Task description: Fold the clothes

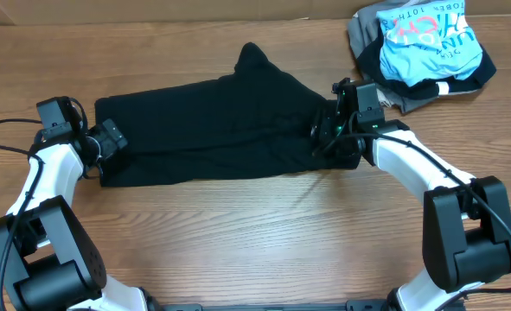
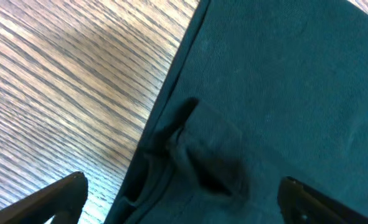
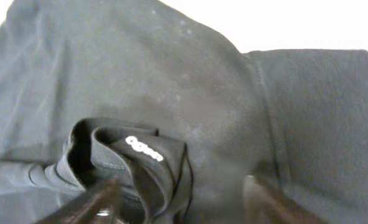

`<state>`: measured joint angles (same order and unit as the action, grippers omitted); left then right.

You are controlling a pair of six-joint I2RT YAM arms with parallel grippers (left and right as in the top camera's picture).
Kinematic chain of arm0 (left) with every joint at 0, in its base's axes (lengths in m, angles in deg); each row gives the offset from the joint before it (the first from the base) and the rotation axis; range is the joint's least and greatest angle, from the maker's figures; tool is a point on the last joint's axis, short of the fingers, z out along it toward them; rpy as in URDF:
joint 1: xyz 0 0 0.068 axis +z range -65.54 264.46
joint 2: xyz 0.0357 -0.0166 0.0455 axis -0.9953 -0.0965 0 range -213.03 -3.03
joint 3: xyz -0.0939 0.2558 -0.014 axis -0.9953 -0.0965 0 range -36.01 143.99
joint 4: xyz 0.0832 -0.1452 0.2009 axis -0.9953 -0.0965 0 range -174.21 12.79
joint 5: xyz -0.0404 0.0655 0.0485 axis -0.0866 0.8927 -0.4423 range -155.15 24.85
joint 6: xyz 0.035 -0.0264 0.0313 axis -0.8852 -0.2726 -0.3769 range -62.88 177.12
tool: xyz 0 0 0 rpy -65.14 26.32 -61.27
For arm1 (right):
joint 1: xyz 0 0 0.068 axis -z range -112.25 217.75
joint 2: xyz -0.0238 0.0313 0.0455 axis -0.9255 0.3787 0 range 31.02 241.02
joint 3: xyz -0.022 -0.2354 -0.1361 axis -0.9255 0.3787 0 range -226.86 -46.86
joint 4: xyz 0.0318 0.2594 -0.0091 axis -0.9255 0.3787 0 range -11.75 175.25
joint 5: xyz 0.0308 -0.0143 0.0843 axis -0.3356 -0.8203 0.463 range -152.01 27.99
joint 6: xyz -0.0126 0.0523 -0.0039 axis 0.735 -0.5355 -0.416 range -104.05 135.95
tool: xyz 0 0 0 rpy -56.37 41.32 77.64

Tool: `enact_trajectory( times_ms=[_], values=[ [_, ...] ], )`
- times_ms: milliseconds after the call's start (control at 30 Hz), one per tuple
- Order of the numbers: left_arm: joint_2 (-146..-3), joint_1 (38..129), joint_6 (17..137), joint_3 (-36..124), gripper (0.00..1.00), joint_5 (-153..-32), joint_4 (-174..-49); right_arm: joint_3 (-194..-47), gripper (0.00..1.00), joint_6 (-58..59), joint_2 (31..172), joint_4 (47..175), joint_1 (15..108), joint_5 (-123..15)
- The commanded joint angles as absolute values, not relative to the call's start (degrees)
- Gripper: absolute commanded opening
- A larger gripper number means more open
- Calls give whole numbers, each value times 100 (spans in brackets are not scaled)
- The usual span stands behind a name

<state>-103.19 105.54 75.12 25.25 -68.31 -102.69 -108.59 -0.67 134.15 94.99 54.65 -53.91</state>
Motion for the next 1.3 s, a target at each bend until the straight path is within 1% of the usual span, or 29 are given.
enact_trajectory(
  times_ms=[0,67,133,300,433,467,733,933,1033,1133,1200,1267],
  values=[
    [-10339,10582,7497,2850,100,-6883,-10409,-11375,84,51,13389,9829,5511,-5429],
    [-10336,10611,7494,3259,100,-7060,-10859,-11806,93,156,13363,10384,5515,-5474],
    [-10336,10615,7488,3757,100,-7231,-11421,-12343,99,274,13341,11077,5513,-5494],
    [-10336,10508,7398,4979,100,-7303,-12911,-13640,100,158,13337,12871,5513,-5485],
    [-10336,10276,7247,5560,100,-7360,-13823,-14022,100,-347,13313,13787,5502,-5354],
    [-10336,10174,7199,5611,100,-7358,-14000,-14020,98,-419,13313,13907,5489,-5284],
    [-10339,9551,7079,5585,100,-7257,-14537,-13987,97,-430,13313,14023,5115,-5249],
    [-10336,9133,7081,5530,100,-7202,-14983,-13963,97,-533,13313,14368,4964,-5252],
    [-10336,9057,7079,5298,100,-7080,-15088,-13762,93,-478,13313,14484,4942,-5254],
    [-10336,9037,7081,4739,100,-7012,-14933,-13342,87,-436,13313,14325,4942,-5252],
    [-10330,9033,7081,4334,100,-7049,-14655,-13069,86,-369,13315,14091,4942,-5252],
    [-10330,9031,7090,3788,100,-7119,-14059,-12730,86,-334,13315,13597,4944,-5361]
  ],
)
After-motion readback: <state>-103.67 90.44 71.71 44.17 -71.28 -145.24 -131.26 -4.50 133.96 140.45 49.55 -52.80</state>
